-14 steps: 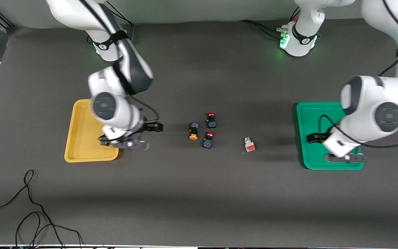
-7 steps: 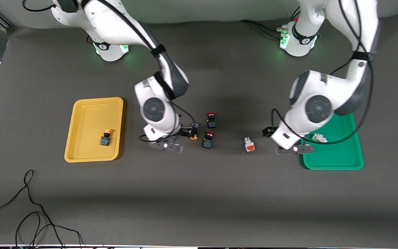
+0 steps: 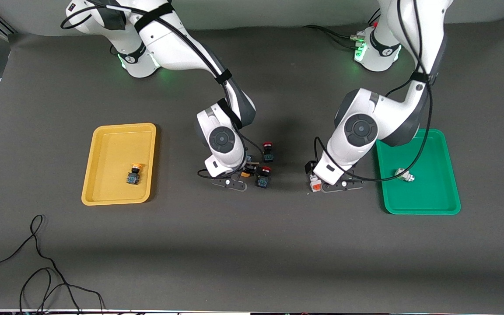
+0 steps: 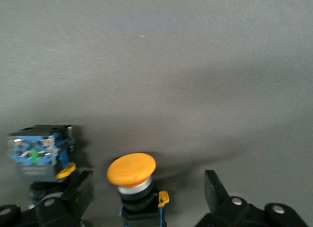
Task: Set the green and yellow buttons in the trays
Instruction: 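Grasp the yellow-cap button with the right gripper while the left gripper grasps the orange-white button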
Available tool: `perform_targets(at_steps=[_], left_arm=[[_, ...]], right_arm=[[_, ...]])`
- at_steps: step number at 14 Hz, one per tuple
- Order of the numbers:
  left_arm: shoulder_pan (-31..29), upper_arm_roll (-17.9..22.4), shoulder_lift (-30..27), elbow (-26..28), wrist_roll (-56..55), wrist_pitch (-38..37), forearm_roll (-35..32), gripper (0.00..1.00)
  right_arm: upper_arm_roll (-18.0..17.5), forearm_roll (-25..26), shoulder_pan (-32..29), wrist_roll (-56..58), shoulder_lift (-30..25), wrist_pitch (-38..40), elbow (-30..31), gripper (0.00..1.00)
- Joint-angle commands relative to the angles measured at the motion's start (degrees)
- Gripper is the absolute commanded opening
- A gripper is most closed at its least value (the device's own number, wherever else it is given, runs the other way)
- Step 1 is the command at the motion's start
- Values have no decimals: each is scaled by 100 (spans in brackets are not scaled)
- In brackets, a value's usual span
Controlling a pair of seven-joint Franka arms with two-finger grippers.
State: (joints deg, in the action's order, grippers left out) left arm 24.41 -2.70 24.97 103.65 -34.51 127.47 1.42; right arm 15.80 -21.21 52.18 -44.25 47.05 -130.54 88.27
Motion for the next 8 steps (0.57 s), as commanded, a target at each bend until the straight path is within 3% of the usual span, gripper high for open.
perform_targets(at_steps=[1,2,4,5,8], left_arm=[[64,85,437,-65,-153,409,51,100],[64,85,578,-65,-188,549,51,100],[72,85,885,-65,-381,970,34,100],[90,85,991,-65,-416,1103,34,100],[125,85,1115,-73,-425,1139,25,98]], right_arm=[[-15,-173,47,-22,199,-120,-144,98],[-42,-173,38,-4,234,-147,-144,80],[-42,-173,29,4,252,-139,-144,5],[-42,-164,29,13,226,-139,-144,0],[-16,-164,-32,39,51,-95,-161,0]])
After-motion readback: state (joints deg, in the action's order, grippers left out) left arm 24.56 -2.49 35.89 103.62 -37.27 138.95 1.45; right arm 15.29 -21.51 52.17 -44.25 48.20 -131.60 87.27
